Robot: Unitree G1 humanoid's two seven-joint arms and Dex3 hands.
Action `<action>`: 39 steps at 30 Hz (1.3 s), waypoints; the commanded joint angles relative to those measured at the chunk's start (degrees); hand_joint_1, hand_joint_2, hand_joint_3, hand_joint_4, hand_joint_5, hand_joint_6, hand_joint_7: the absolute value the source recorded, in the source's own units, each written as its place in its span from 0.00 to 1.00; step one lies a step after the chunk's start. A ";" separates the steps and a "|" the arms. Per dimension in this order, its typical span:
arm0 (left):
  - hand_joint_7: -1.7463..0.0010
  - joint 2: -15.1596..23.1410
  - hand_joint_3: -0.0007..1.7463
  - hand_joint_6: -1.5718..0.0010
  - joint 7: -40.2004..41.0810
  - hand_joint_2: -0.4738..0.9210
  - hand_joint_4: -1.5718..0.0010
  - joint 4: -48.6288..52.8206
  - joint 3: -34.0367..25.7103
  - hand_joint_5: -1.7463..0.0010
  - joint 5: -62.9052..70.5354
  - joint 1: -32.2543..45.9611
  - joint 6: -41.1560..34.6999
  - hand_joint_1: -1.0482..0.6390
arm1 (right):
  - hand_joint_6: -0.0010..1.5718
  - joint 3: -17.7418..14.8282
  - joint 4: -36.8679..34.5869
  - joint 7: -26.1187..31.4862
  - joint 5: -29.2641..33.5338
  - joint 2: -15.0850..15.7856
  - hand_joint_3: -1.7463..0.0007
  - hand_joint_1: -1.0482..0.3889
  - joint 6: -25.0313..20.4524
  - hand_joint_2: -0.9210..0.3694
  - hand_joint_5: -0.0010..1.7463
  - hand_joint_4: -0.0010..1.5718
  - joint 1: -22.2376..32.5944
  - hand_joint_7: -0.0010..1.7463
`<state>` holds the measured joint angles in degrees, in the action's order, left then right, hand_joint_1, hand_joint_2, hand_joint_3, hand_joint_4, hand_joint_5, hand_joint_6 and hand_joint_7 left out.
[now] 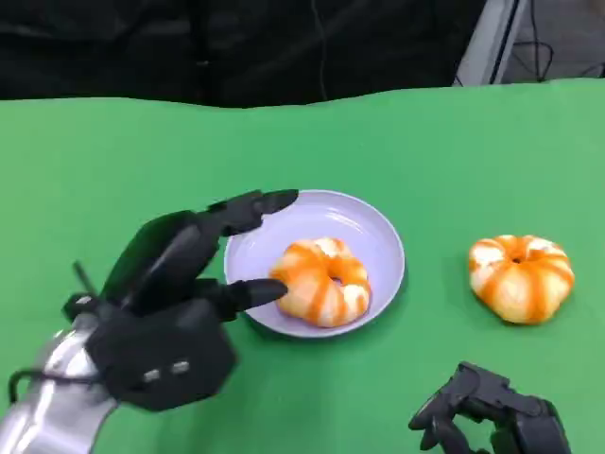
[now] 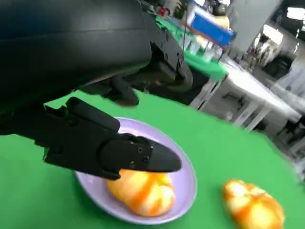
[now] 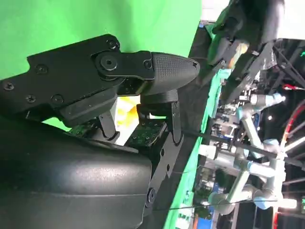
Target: Grasp the bread from the table and place it into the plate.
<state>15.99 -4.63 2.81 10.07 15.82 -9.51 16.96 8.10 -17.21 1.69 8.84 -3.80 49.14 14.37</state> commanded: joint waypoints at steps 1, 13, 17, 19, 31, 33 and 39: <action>0.83 0.28 0.08 0.45 -0.52 1.00 0.53 -2.71 -3.46 0.47 -4.72 4.82 3.49 0.48 | 0.55 -0.25 -0.11 0.50 -0.14 0.34 0.73 0.25 0.46 0.00 0.90 0.51 0.32 0.71; 0.28 -3.82 0.62 0.49 -3.99 0.77 0.46 -9.46 -9.73 0.16 -21.38 21.97 10.43 0.67 | 0.55 -0.14 0.51 0.15 -0.77 0.56 0.73 0.25 -0.27 0.00 0.90 0.51 0.55 0.71; 0.16 -4.08 0.78 0.48 -5.73 0.68 0.44 -10.84 -10.27 0.06 -24.07 24.48 8.83 0.69 | 0.55 -0.17 0.52 -0.45 -1.46 0.86 0.73 0.25 -0.48 0.00 0.90 0.51 0.62 0.71; 0.09 -4.01 0.86 0.48 -6.94 0.63 0.43 -11.73 -10.45 0.01 -25.92 26.03 7.42 0.68 | 0.55 -0.36 0.54 -0.50 -1.40 0.94 0.73 0.25 -0.45 0.00 0.90 0.51 0.68 0.71; 0.06 -5.62 0.85 0.50 -9.26 0.63 0.42 -12.56 -11.22 0.00 -27.81 27.65 6.14 0.68 | 0.55 -0.77 0.19 -1.06 -1.93 1.58 0.73 0.25 -0.19 0.00 0.91 0.50 0.80 0.72; 0.06 -5.82 0.85 0.50 -9.32 0.63 0.42 -12.57 -11.27 0.00 -27.64 27.60 6.14 0.67 | 0.54 -0.80 0.14 -1.15 -2.00 1.63 0.73 0.25 -0.16 0.00 0.91 0.50 0.78 0.72; 0.06 -6.09 0.85 0.50 -9.57 0.62 0.42 -12.59 -11.48 0.00 -27.52 27.59 6.08 0.67 | 0.54 -0.84 0.15 -1.30 -2.09 1.61 0.73 0.25 -0.17 0.00 0.91 0.50 0.79 0.73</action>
<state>9.82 -13.70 -9.60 -0.55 -11.73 17.83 23.10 7.82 -17.04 0.44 7.54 -3.04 49.01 14.81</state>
